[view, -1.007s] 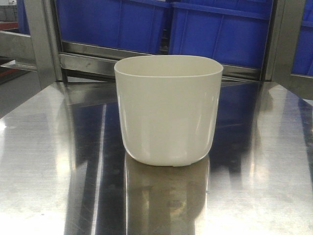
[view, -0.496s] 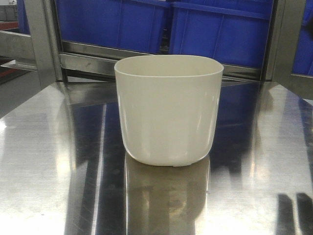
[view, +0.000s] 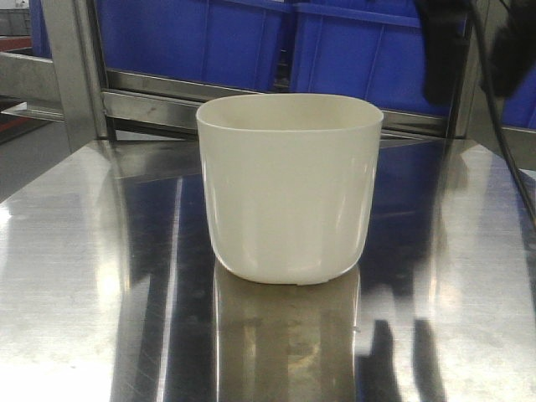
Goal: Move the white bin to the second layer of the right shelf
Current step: 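Reach the right gripper down to the white bin's rim, then grip the bin rim with the right gripper and lift it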
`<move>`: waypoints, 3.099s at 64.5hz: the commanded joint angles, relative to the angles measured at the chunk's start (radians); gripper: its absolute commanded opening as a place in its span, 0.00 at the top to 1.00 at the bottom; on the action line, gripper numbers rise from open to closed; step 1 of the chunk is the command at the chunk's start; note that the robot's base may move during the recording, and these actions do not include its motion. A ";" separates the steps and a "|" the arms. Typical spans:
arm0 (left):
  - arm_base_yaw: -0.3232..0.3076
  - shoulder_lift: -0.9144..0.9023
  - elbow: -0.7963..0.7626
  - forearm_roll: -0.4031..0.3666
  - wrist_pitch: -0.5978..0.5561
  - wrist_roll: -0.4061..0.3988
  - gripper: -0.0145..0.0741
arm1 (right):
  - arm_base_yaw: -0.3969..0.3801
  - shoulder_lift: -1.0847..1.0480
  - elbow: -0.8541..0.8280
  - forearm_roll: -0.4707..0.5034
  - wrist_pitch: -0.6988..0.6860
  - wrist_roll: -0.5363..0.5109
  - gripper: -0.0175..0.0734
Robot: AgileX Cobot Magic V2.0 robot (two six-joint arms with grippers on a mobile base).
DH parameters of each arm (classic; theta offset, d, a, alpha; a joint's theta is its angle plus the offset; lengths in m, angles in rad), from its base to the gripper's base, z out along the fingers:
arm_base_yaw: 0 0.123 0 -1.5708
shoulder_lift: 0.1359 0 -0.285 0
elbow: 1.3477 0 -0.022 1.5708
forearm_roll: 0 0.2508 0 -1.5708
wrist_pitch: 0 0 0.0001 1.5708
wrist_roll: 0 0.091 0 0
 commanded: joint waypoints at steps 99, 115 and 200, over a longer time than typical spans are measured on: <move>-0.001 -0.020 0.027 -0.010 -0.081 0.000 0.74 | 0.034 0.172 -0.079 0.060 -0.087 0.001 0.75; -0.001 -0.020 0.027 -0.010 -0.081 0.000 0.74 | 0.006 0.123 -0.077 0.060 -0.097 -0.085 0.75; -0.001 -0.020 0.027 -0.010 -0.081 0.000 0.74 | -0.573 -1.016 0.742 0.273 -0.528 -0.665 0.75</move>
